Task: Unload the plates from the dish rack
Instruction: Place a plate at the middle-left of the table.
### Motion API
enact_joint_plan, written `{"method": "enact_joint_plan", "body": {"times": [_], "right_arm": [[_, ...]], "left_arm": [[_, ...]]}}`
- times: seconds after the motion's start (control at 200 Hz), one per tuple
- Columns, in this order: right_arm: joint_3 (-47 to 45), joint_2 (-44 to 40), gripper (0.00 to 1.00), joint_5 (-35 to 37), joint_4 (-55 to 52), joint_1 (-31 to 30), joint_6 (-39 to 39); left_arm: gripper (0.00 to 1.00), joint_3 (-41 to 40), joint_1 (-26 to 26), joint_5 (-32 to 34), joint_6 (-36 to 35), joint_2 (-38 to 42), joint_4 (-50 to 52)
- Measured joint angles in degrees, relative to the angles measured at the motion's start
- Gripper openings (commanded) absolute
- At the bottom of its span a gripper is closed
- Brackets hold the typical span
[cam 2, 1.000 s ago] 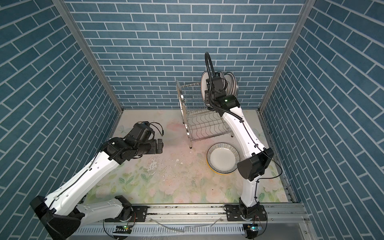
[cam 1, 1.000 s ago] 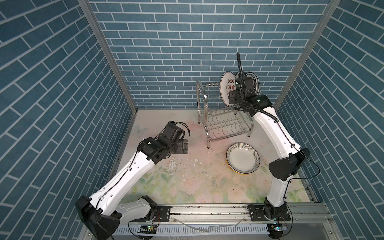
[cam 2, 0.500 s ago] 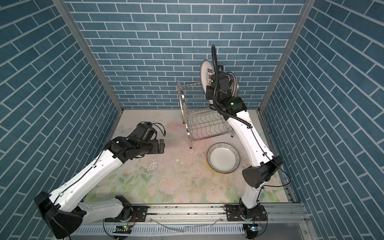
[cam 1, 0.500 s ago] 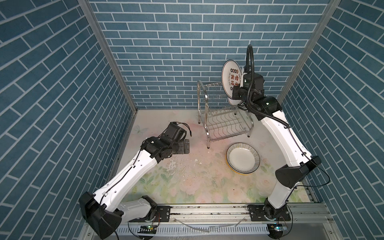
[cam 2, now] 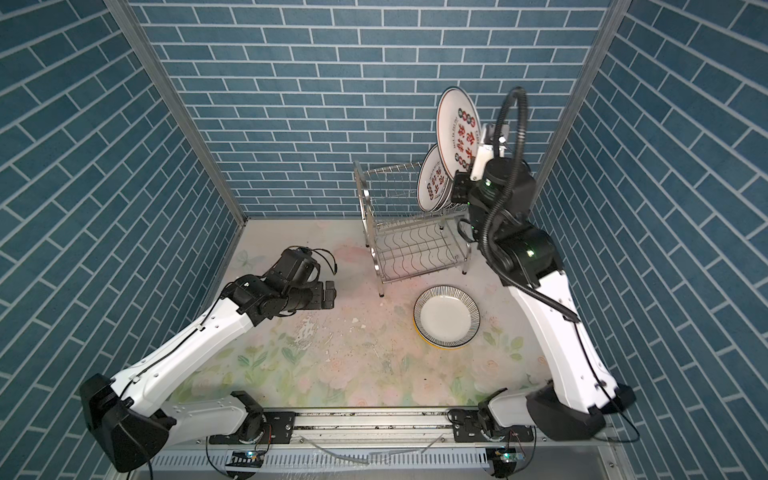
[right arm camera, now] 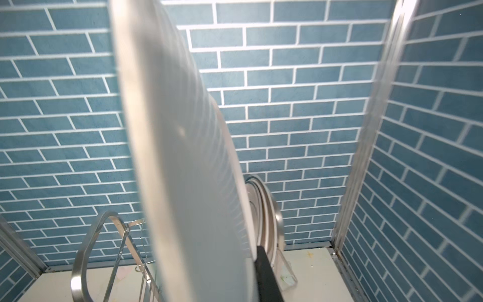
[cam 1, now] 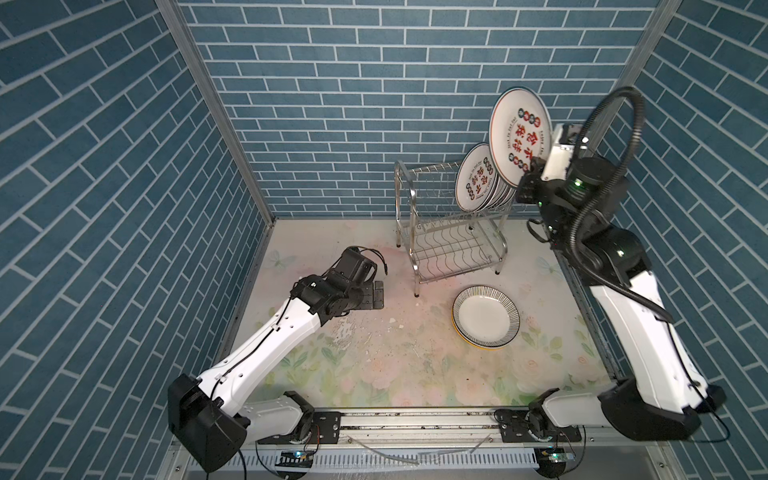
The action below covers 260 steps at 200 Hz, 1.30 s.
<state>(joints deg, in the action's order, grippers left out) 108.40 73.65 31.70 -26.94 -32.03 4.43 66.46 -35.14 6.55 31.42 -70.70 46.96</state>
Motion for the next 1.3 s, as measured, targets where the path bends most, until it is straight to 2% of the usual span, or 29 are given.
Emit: {"method": "enact_joint_plan", "body": {"times": [0.25,0.415,0.58,0.75,0.955,1.3], "right_arm": [[-20.0,-24.1,0.00,6.6,-1.2,0.1,1.2],[-32.9,-37.4,0.00,9.2,-10.5,0.1,7.5],[-41.2,-45.7,0.00,7.8,-21.9,0.1,16.0],[-46.8,-47.6,0.00,2.2,-28.6,0.2,23.3],[-53.9,-45.6,0.00,-9.8,-29.0,0.2,29.0],[-64.4,-38.1,0.00,-32.1,-15.3,0.2,35.0]], "left_arm": [[0.99,-8.7,0.0,0.2,1.4,2.3,-4.5],[0.99,-10.9,0.0,0.0,1.6,1.4,-5.4],[0.99,-13.9,0.0,-1.2,2.1,1.1,-7.2],[0.99,-17.1,0.0,-1.9,2.4,2.1,-8.5],[0.99,-19.8,0.0,-3.3,2.9,4.7,-9.9],[0.99,-23.5,-2.5,-8.8,4.1,7.9,-16.8]]}}
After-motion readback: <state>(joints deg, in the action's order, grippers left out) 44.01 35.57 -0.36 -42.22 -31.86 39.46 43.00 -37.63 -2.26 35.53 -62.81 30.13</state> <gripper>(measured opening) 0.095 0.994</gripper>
